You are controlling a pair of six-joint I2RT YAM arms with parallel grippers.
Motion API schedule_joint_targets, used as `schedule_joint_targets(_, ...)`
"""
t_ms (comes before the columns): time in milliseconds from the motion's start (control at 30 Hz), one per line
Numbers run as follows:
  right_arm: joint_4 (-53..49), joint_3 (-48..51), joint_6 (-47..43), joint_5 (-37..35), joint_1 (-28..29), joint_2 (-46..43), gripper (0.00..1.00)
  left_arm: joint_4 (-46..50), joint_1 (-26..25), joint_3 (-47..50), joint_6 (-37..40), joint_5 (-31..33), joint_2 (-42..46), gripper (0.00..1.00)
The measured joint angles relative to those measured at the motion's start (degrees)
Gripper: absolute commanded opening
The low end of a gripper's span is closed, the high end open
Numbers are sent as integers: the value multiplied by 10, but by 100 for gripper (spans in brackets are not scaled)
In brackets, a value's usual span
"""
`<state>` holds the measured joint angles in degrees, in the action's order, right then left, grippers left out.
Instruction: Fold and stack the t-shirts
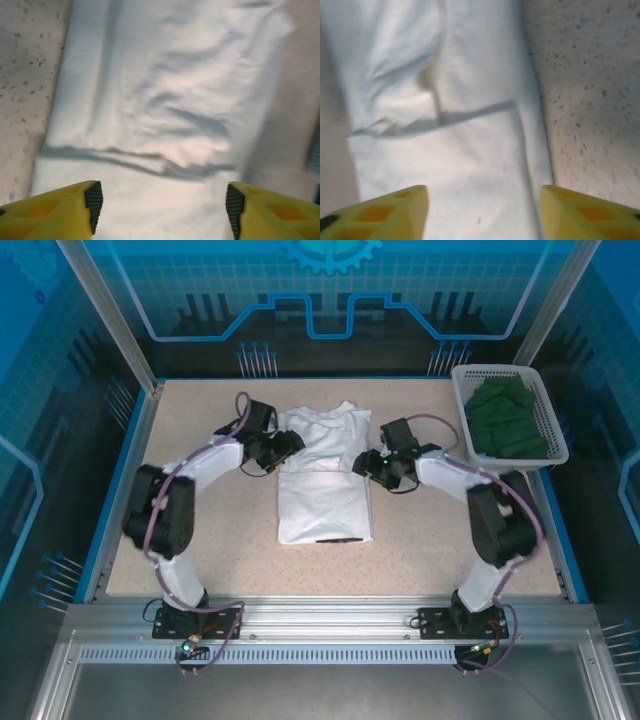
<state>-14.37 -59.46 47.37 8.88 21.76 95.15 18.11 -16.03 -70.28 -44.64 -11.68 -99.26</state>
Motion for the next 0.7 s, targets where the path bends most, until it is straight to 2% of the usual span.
schedule_joint_targets(100, 32, 67, -10, 13, 1, -93, 72, 1, -7, 62, 0, 3, 120, 69)
schedule_joint_targets(167, 47, 108, -18, 37, 1, -123, 72, 3, -17, 112, 0, 0, 181, 68)
schedule_joint_targets(300, 46, 211, -33, 66, 22, -159, 72, 20, -47, 244, -3, -14, 261, 58)
schedule_joint_targets(367, 28, 246, -39, 65, 49, -180, 72, 27, -59, 303, -7, -28, 283, 50)
schedule_joint_targets(500, 2, 259, -47, 41, 100, -217, 69, 29, -63, 380, -16, -45, 308, 49)
schedule_joint_targets(600, 3, 259, -48, 24, 109, -220, 63, 13, -63, 393, -23, -50, 309, 46)
schedule_joint_targets(700, 3, 255, -44, 4, 124, -183, 59, -23, -65, 400, -35, -56, 290, 42)
